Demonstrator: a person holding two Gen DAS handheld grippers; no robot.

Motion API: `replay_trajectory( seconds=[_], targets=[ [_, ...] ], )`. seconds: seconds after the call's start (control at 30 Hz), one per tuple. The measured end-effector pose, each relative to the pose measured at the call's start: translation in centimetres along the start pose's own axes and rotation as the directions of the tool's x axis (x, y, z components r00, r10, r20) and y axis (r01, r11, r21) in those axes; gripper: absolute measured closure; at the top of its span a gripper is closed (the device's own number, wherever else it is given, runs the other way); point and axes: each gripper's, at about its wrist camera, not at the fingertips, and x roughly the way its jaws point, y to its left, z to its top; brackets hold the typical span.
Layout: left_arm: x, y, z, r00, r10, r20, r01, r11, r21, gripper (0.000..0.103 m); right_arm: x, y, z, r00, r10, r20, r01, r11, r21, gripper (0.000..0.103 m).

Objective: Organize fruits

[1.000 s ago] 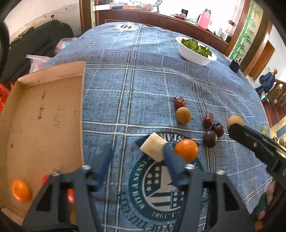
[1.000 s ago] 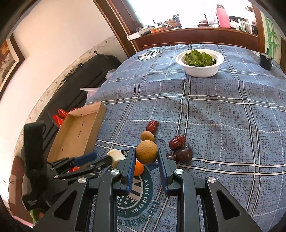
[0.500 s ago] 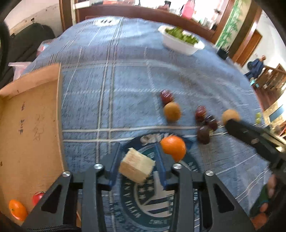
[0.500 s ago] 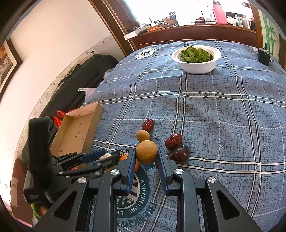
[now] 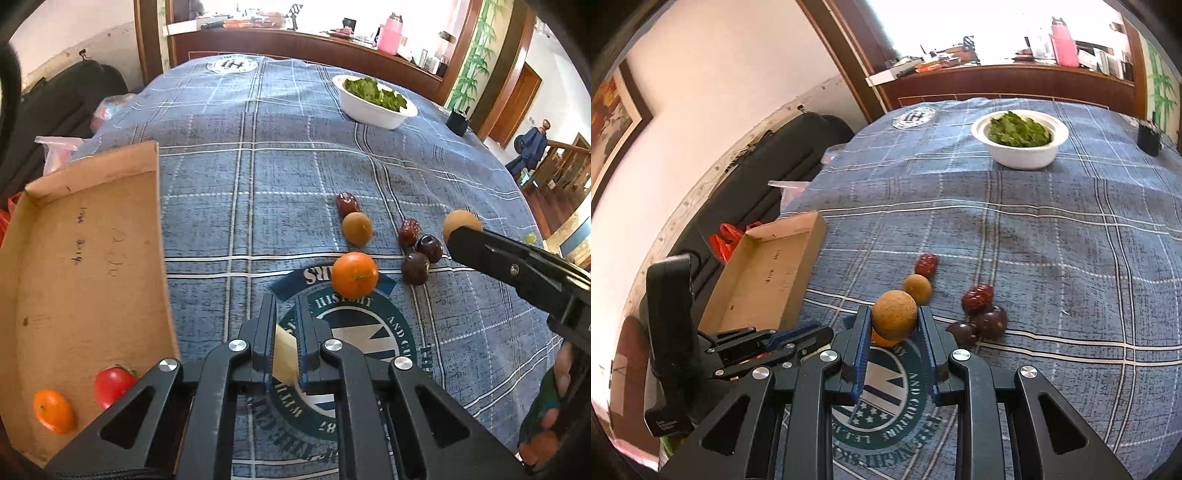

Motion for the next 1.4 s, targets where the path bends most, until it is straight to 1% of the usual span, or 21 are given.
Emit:
replay_trajectory(
  seconds=[0.1, 0.13, 0.17, 0.2, 0.23, 0.27, 0.3, 0.37, 0.43, 0.5, 0.57, 0.6, 0.63, 0.7, 0.73, 0.77, 0.8, 0.87, 0.97, 1.2, 1.4],
  targets=[
    [0.6, 0.2, -0.4, 0.999, -0.03, -0.028, 0.03, 0.999, 0.017, 0.094, 0.2, 0.4, -0.1, 1.0, 0.004, -0.009, -0.004, 1.0, -0.005, 0.078],
    [0.6, 0.0, -0.5, 0.999, -0.029, -0.022, 0.03, 0.999, 0.034, 0.089, 0.2, 0.4, -0.2, 1.0, 0.006, -0.013, -0.007, 1.0, -0.001, 0.078],
    [0.5, -0.3, -0.5, 0.999, -0.035, -0.023, 0.036, 0.998, 0.048, 0.077, 0.3, 0.4, -0.2, 1.0, 0.006, -0.015, -0.006, 1.0, -0.001, 0.078],
    [0.5, -0.6, -0.5, 0.999, -0.048, -0.026, 0.049, 0.997, 0.062, 0.068, 0.3, 0.4, -0.3, 1.0, 0.004, -0.015, -0.004, 1.0, -0.001, 0.078],
    [0.5, -1.1, -0.4, 0.998, -0.055, -0.028, 0.057, 0.995, 0.077, 0.043, 0.3, 0.3, -0.3, 1.0, 0.003, -0.015, -0.003, 1.0, 0.0, 0.078],
    [0.6, -1.5, -0.4, 0.999, -0.039, -0.032, 0.042, 0.995, 0.087, 0.025, 0.3, 0.2, -0.3, 1.0, 0.003, -0.016, -0.003, 1.0, 0.004, 0.078],
    [0.9, -1.8, -0.4, 0.999, -0.011, -0.038, 0.014, 0.995, 0.099, 0.023, 0.3, 0.1, -0.3, 1.0, 0.002, -0.015, -0.002, 1.0, 0.006, 0.078],
    [1.6, -2.1, -0.6, 0.997, 0.072, -0.033, -0.067, 0.989, 0.129, 0.023, 0.1, -0.1, -0.3, 1.0, -0.002, -0.012, 0.002, 1.0, 0.01, 0.078],
    [2.3, -1.6, -0.7, 0.992, 0.12, -0.049, -0.113, 0.985, 0.13, 0.023, -0.1, -0.4, -0.2, 1.0, -0.003, -0.008, 0.003, 1.0, 0.016, 0.078],
    [2.7, -0.9, -0.9, 0.993, 0.105, -0.061, -0.096, 0.986, 0.137, 0.023, -0.3, -0.7, -0.3, 1.0, -0.004, -0.004, 0.004, 1.0, 0.022, 0.078],
    [3.1, -0.9, -1.1, 0.99, 0.124, -0.071, -0.111, 0.981, 0.162, 0.026, -0.5, -1.1, -0.3, 1.0, -0.002, 0.001, 0.002, 1.0, 0.03, 0.078],
    [3.3, -1.0, -1.2, 0.987, 0.146, -0.068, -0.131, 0.975, 0.182, 0.029, -0.5, -1.2, -0.3, 1.0, -0.001, 0.001, 0.001, 0.999, 0.034, 0.078],
    [3.3, -1.1, -1.2, 0.987, 0.152, -0.059, -0.139, 0.972, 0.19, 0.029, -0.5, -1.3, -0.3, 1.0, 0.002, 0.001, -0.002, 0.999, 0.04, 0.078],
    [3.3, -0.9, -1.0, 0.986, 0.158, -0.05, -0.147, 0.972, 0.182, 0.04, -0.4, -1.4, -0.3, 1.0, 0.006, 0.001, -0.006, 0.999, 0.041, 0.078],
    [3.2, -0.6, -0.9, 0.985, 0.169, -0.046, -0.158, 0.972, 0.174, 0.053, -0.4, -1.5, -0.4, 1.0, 0.01, 0.0, -0.01, 0.999, 0.041, 0.078],
    [3.0, 0.0, -0.7, 0.982, 0.181, -0.045, -0.173, 0.973, 0.155, 0.071, -0.4, -1.5, -0.4, 1.0, 0.012, 0.001, -0.012, 0.999, 0.04, 0.078],
    [2.8, 0.5, -0.5, 0.982, 0.185, -0.045, -0.178, 0.975, 0.133, 0.076, -0.4, -1.5, -0.4, 1.0, 0.013, 0.0, -0.013, 0.999, 0.041, 0.078],
    [2.4, 1.8, -0.1, 0.991, 0.118, -0.062, -0.113, 0.991, 0.078, 0.076, -0.5, -1.6, -0.5, 1.0, 0.018, 0.0, -0.018, 0.999, 0.042, 0.078],
    [1.9, 1.7, -0.5, 0.99, 0.137, -0.04, -0.134, 0.988, 0.083, 0.076, -0.7, -1.6, -0.6, 1.0, 0.022, 0.005, -0.022, 0.999, 0.043, 0.078],
    [-1.3, 0.8, -0.7, 0.997, 0.065, 0.033, -0.067, 0.996, 0.062, 0.076, -1.0, -1.0, -0.6, 1.0, 0.028, 0.011, -0.028, 0.999, 0.035, 0.078],
    [-4.6, 1.9, -0.6, 0.994, 0.066, 0.092, -0.066, 0.998, 0.006, 0.076, -0.1, 0.7, -0.9, 0.998, 0.057, -0.011, -0.057, 0.998, 0.003, 0.078]
  ],
)
